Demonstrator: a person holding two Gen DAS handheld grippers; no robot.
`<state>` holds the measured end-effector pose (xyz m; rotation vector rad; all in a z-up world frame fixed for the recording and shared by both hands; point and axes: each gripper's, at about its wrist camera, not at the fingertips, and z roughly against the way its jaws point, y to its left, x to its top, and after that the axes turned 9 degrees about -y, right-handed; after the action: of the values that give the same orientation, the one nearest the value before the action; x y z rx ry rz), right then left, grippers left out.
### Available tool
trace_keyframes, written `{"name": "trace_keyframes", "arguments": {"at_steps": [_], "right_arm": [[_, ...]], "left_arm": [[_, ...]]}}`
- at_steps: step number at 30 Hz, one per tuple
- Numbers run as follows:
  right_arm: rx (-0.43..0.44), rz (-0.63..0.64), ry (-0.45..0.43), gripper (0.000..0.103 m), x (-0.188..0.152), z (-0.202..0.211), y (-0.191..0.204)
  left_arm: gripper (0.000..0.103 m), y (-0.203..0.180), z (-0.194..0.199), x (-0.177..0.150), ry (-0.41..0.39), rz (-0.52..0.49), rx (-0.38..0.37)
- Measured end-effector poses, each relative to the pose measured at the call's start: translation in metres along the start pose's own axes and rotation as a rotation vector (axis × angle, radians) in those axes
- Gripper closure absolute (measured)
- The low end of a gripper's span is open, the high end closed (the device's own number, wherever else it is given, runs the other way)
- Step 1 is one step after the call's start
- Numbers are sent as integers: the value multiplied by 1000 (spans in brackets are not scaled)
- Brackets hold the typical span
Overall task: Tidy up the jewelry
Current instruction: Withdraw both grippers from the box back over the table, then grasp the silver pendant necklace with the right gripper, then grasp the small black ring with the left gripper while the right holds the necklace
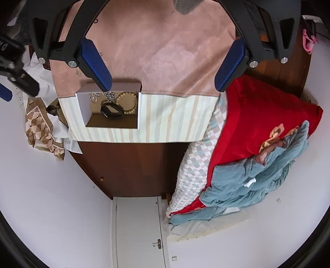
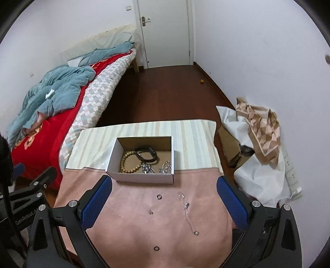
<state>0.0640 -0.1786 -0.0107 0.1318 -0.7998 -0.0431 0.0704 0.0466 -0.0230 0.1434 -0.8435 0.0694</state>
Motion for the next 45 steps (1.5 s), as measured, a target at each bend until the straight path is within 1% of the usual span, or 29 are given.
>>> {"name": "trace_keyframes", "arguments": {"at_steps": [2, 4, 8, 10, 11, 12, 13, 15, 16, 17, 20, 25, 26, 27, 28, 29, 34, 38, 41, 42, 44, 45], "right_arm": [[-32, -36, 28, 1, -11, -8, -19], [-63, -76, 80, 1, -26, -24, -41], [-97, -145, 225, 1, -66, -65, -82], [-101, -171, 282, 2, -91, -81, -96], [-103, -179, 310, 7, -103, -89, -101], [-100, -188, 332, 17, -115, -97, -105], [-98, -192, 346, 23, -122, -102, -108], [-83, -206, 380, 41, -140, -114, -111], [-72, -217, 387, 45, -147, -118, -111], [-68, -216, 392, 51, -151, -122, -111], [-52, -209, 395, 51, -161, -127, -108], [-63, -151, 371, 52, -163, -129, -96], [-76, -132, 364, 61, -162, -128, -93], [-82, -117, 361, 74, -162, -129, -89], [-82, -108, 357, 82, -162, -129, -88], [-78, -114, 356, 92, -162, -129, -87], [-71, -151, 334, 92, -160, -123, -95], [-72, -173, 309, 92, -151, -110, -106], [-78, -174, 293, 92, -146, -101, -112], [-80, -173, 290, 92, -144, -98, -114], [-82, -177, 287, 92, -143, -93, -118], [-85, -178, 285, 92, -142, -91, -120]], "left_arm": [[1, -4, -9, -10, 28, 2, 0], [1, -9, -18, -20, 49, -10, 9], [1, -26, -48, -47, 123, -40, 21], [1, -35, -61, -59, 157, -62, 27], [1, -39, -68, -65, 172, -74, 28], [1, -44, -74, -72, 187, -86, 29], [1, -47, -79, -78, 202, -97, 30], [1, -54, -91, -92, 238, -122, 33], [1, -56, -96, -99, 256, -133, 33], [1, -58, -101, -106, 277, -141, 32], [1, -60, -114, -121, 331, -148, 24], [1, -63, -120, -133, 363, -157, 12], [1, -65, -120, -134, 364, -161, 10], [1, -67, -119, -136, 368, -168, 5], [1, -68, -118, -137, 370, -172, -2], [1, -69, -116, -137, 370, -175, -9], [2, -83, -103, -143, 379, -180, -91], [2, -104, -95, -156, 431, -192, -206], [3, -120, -88, -167, 454, -208, -262], [4, -126, -86, -170, 458, -217, -283], [16, -136, -86, -175, 469, -240, -309], [18, -141, -85, -178, 474, -251, -317]]}}
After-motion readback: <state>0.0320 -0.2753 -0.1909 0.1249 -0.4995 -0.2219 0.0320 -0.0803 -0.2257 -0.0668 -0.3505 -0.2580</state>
